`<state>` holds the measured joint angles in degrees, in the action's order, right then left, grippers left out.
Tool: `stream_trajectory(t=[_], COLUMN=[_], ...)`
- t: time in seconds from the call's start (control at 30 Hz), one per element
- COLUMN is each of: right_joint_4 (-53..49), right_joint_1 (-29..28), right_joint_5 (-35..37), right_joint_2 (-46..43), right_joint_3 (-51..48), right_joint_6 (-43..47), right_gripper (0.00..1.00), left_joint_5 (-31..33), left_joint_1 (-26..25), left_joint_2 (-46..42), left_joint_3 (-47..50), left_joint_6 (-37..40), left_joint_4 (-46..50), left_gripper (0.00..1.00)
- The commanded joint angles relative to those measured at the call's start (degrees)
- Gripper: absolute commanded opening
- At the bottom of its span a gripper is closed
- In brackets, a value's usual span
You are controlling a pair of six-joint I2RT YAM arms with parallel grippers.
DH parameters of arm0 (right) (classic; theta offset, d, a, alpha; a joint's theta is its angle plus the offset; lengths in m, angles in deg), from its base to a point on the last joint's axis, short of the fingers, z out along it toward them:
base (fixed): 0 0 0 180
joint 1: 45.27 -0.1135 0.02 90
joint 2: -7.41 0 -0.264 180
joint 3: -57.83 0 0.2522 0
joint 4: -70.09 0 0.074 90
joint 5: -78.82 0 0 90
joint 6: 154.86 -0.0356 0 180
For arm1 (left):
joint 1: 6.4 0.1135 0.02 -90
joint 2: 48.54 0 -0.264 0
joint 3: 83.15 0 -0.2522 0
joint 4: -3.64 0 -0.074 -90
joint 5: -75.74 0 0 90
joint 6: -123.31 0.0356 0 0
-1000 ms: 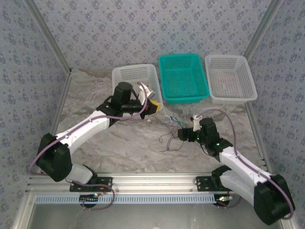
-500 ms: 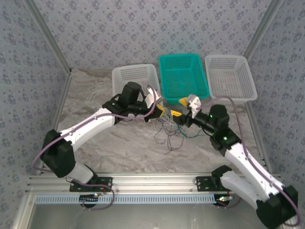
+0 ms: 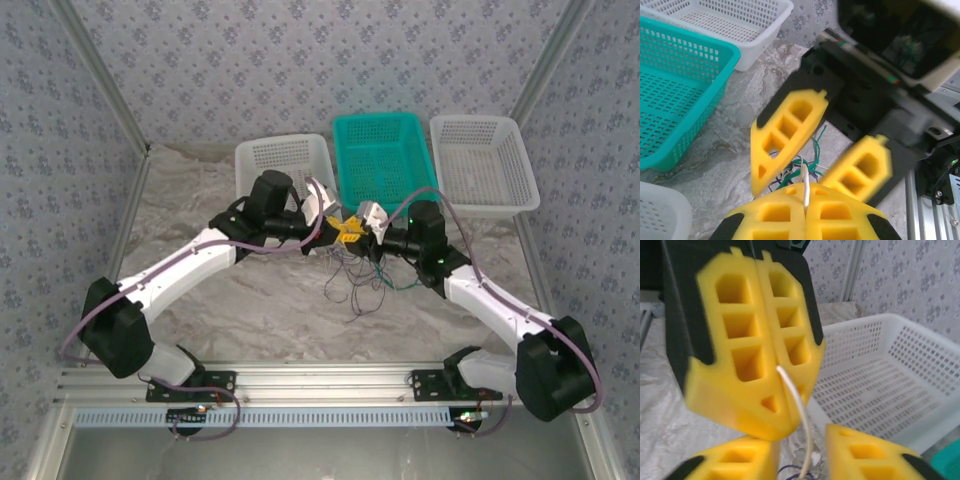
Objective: Untangle the cables
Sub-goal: Untie the cable.
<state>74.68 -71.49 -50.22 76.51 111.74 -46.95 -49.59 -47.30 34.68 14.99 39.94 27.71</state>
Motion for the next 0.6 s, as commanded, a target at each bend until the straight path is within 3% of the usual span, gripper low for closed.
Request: stream_trajectory(t=[0.0,0.03,0.13,0.23,0.3,0.43,0.57], right_joint_4=[4.53,5.10,8.68,11.34,10.72,12.28,14.19], right_joint_1=[-0.24,-0.33,-0.11,0.56,0.93,2.25,3.31], right_joint_5=[0.59,1.25,4.13,6.80,8.34,5.56,2.72], right_joint_2=[1.45,1.55,0.66,-1.43,-2.72,-3.79,-3.89], right_joint_3=[2.18,2.04,0.25,-1.42,-1.58,-2.35,-2.09], right_joint_6=[-0.22,-0.60,-4.16,-9.32,-11.80,-15.32,-19.48], right_gripper=[0.12,0.01,0.00,0.00,0.00,0.00,0.00], left_joint_5=[-2.75,-2.36,0.27,5.74,6.92,3.15,-2.24], left_joint_1=[-0.81,-0.76,-0.83,-0.69,0.39,4.53,6.01], left_joint_2=[-2.14,-2.40,-3.70,-7.20,-10.88,-15.92,-13.10], left_joint_3=[0.20,0.29,1.16,5.46,10.90,23.05,28.64], left_joint_6=[0.66,0.64,0.40,-2.06,-4.77,-9.44,-10.88], left_joint_4=[-0.46,-0.55,-1.39,-6.57,-13.13,-26.24,-34.99], left_gripper=[0.00,0.00,0.00,0.43,0.57,0.61,0.69])
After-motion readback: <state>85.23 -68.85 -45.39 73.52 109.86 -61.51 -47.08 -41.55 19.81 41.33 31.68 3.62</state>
